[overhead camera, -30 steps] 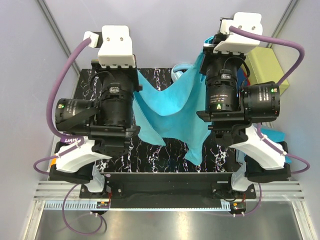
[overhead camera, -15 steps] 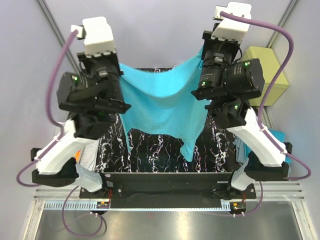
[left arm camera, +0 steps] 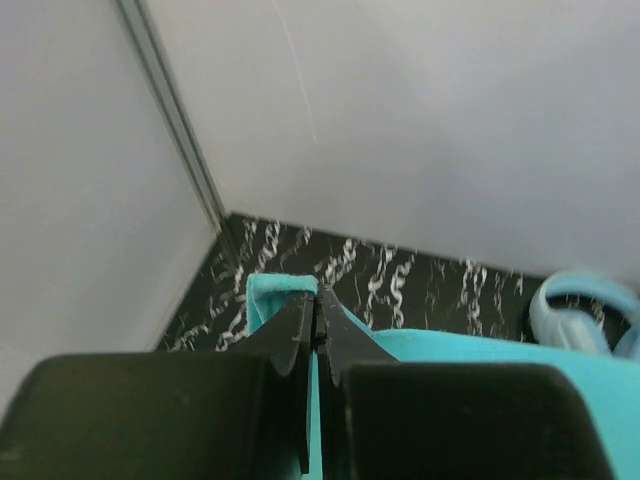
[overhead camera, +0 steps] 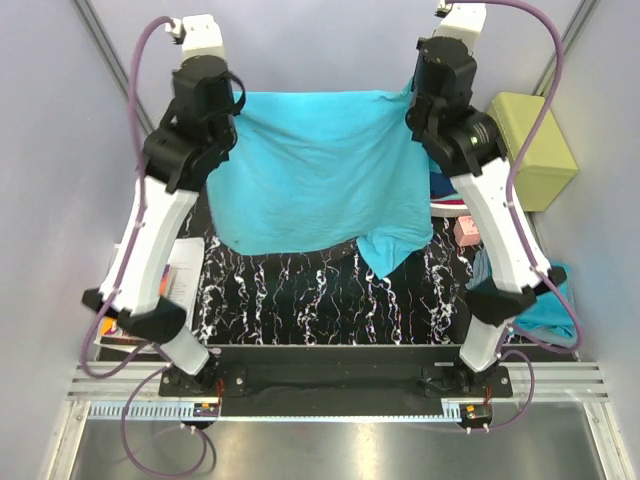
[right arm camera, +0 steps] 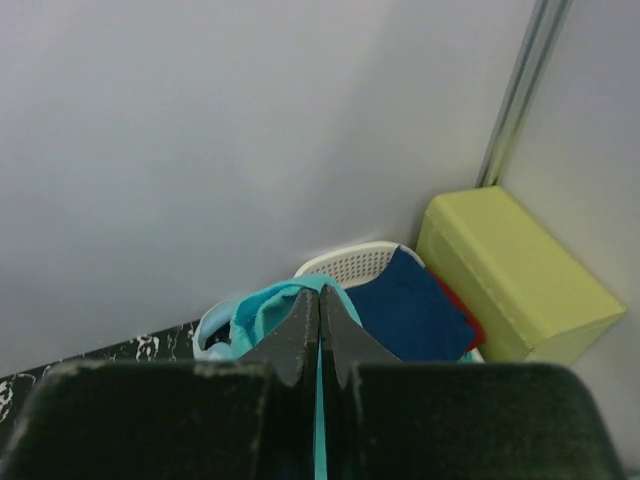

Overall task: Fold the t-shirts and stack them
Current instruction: Flatten out the tshirt

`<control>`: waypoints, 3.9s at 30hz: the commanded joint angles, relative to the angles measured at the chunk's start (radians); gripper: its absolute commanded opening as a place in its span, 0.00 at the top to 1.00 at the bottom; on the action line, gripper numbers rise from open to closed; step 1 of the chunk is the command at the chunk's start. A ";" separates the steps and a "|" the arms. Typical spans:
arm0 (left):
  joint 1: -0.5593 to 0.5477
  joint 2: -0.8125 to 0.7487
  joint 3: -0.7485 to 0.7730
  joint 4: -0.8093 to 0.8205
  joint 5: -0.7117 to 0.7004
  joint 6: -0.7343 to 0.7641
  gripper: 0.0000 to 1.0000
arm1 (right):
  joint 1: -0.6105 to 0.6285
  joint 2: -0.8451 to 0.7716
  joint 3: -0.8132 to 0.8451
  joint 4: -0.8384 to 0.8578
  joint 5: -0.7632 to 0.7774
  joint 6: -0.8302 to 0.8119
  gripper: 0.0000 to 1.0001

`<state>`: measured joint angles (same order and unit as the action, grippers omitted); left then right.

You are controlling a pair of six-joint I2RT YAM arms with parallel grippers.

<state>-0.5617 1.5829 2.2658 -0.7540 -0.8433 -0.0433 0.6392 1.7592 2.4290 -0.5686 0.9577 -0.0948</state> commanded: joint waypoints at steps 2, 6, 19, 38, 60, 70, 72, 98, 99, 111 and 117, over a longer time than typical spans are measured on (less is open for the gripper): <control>0.147 0.138 0.079 -0.108 0.308 -0.167 1.00 | -0.136 0.172 0.163 -0.214 -0.256 0.286 1.00; 0.195 0.201 0.146 -0.067 0.369 -0.191 1.00 | -0.171 0.266 0.249 -0.211 -0.332 0.314 1.00; 0.240 0.121 0.161 -0.007 0.471 -0.230 1.00 | -0.158 0.177 0.289 -0.140 -0.350 0.256 1.00; 0.063 -0.026 -0.016 -0.084 0.244 -0.124 1.00 | -0.015 -0.006 -0.038 -0.114 -0.140 0.155 1.00; -0.702 -0.126 -0.135 0.597 -0.615 0.619 1.00 | 0.283 -0.262 -0.243 0.047 0.208 -0.100 1.00; -0.905 0.009 -0.215 1.742 -0.706 1.673 1.00 | 0.459 -0.357 -0.426 0.470 0.367 -0.463 1.00; -0.920 0.029 -0.187 1.798 -0.708 1.717 1.00 | 0.487 -0.366 -0.448 0.556 0.380 -0.537 1.00; -0.158 0.052 -0.003 0.082 -0.117 0.125 1.00 | -0.044 0.104 0.065 -0.143 -0.177 0.179 1.00; -0.132 0.064 0.004 0.071 -0.047 0.105 1.00 | -0.061 0.123 0.099 -0.154 -0.195 0.199 1.00; 0.043 0.190 0.230 0.038 0.222 -0.029 1.00 | -0.156 0.220 0.263 -0.137 -0.333 0.222 1.00; 0.065 0.164 0.131 0.018 0.233 -0.039 1.00 | -0.159 0.181 0.144 -0.154 -0.298 0.231 1.00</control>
<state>-0.5159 1.8008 2.4451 -0.7574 -0.6514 -0.0547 0.4797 2.0136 2.6286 -0.7490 0.6476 0.1188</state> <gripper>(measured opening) 0.008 0.009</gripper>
